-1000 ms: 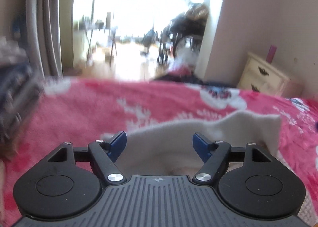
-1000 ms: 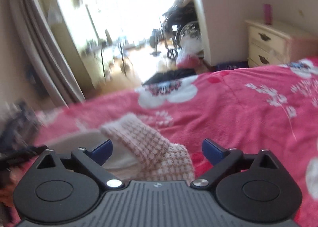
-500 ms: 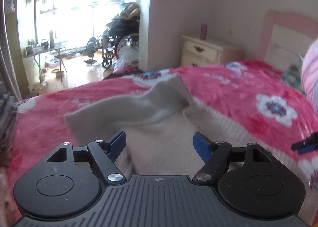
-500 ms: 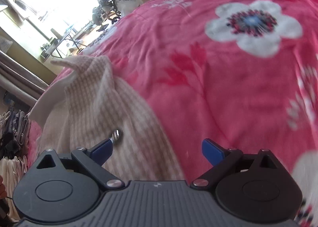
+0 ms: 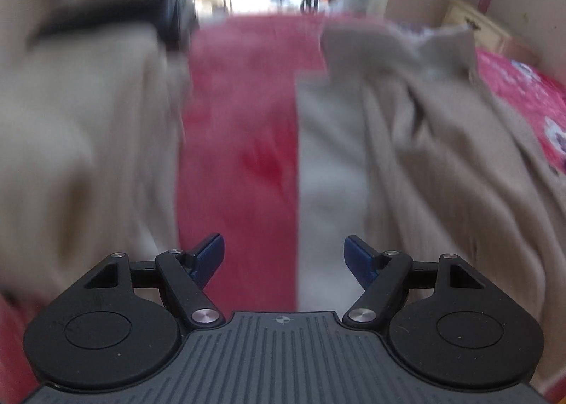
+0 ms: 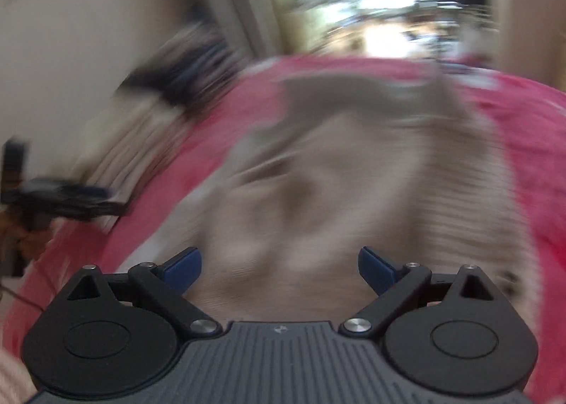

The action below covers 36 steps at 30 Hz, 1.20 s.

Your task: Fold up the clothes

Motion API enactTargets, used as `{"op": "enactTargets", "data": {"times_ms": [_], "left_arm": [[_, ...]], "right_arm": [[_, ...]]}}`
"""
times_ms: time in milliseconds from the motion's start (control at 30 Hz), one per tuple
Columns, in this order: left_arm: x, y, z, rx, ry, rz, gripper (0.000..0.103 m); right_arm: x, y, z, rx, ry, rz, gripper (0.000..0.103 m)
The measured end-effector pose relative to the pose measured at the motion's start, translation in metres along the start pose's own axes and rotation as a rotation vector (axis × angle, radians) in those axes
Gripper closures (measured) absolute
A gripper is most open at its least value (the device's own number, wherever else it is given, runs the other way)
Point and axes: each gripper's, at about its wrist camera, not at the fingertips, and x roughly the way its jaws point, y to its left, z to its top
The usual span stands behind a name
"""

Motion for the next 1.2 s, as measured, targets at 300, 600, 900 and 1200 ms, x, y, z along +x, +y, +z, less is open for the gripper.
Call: {"op": "enactTargets", "data": {"times_ms": [300,600,900,1200], "left_arm": [[0.013,0.011,-0.026,-0.131,0.010,-0.190,0.073],[0.005,0.017,-0.033,-0.261,-0.045,-0.422,0.097],[0.005,-0.046,-0.028,-0.175,-0.069,-0.605,0.097],[-0.002,-0.066,-0.031,-0.025,-0.090,-0.672,0.093]], "right_arm": [[0.036,0.081,0.008,-0.199,0.099,0.067,0.006],[0.024,0.062,0.014,0.023,-0.004,0.066,0.006],[0.074,0.054,0.042,0.249,0.078,0.209,0.007],[0.143,0.038,0.017,0.236,0.294,0.049,0.090]]}}
